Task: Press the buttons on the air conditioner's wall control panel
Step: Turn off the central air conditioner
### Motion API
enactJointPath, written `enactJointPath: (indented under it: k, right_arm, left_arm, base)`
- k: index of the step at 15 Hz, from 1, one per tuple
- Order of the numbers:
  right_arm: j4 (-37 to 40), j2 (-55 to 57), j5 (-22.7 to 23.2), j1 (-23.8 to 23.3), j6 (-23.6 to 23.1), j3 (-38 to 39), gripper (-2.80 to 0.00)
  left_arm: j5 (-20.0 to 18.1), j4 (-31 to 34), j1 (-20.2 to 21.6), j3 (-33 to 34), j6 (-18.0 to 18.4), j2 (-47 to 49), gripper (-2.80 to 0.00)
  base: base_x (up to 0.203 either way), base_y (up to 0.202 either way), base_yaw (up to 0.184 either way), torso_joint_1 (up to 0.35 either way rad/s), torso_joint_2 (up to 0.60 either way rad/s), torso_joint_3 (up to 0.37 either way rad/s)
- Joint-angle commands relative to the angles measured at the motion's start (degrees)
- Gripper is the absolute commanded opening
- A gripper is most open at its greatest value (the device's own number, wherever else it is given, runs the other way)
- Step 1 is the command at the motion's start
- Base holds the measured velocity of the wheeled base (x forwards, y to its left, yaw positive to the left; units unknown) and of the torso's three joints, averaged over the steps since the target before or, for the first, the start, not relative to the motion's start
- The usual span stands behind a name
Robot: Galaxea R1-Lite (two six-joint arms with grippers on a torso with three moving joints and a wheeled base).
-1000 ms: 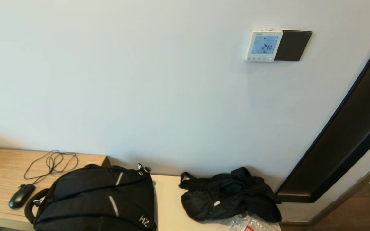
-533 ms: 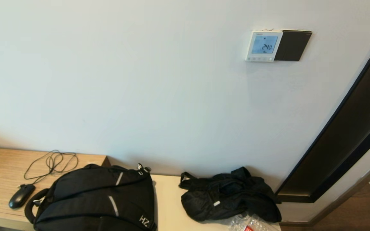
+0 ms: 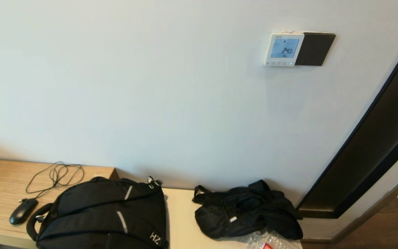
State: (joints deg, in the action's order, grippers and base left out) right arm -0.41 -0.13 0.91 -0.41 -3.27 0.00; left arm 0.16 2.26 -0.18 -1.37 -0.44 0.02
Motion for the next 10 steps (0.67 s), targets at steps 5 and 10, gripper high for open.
enactJointPath:
  k: [5, 10]
  right_arm:
    - [-0.02, -0.04, -0.29, 0.06, 1.56, 0.0, -2.8]
    - [-0.02, -0.04, -0.29, 0.06, 2.3, 0.0, -2.8]
  left_arm:
    - [0.02, 0.03, 0.01, 0.04, -0.09, -0.02, -2.8]
    - [0.02, 0.03, 0.01, -0.04, 0.0, -0.02, -2.8]
  base:
    - [0.0, 0.0, 0.0, 0.0, 0.0, 0.0]
    - [0.0, 0.0, 0.0, 0.0, 0.0, 0.0]
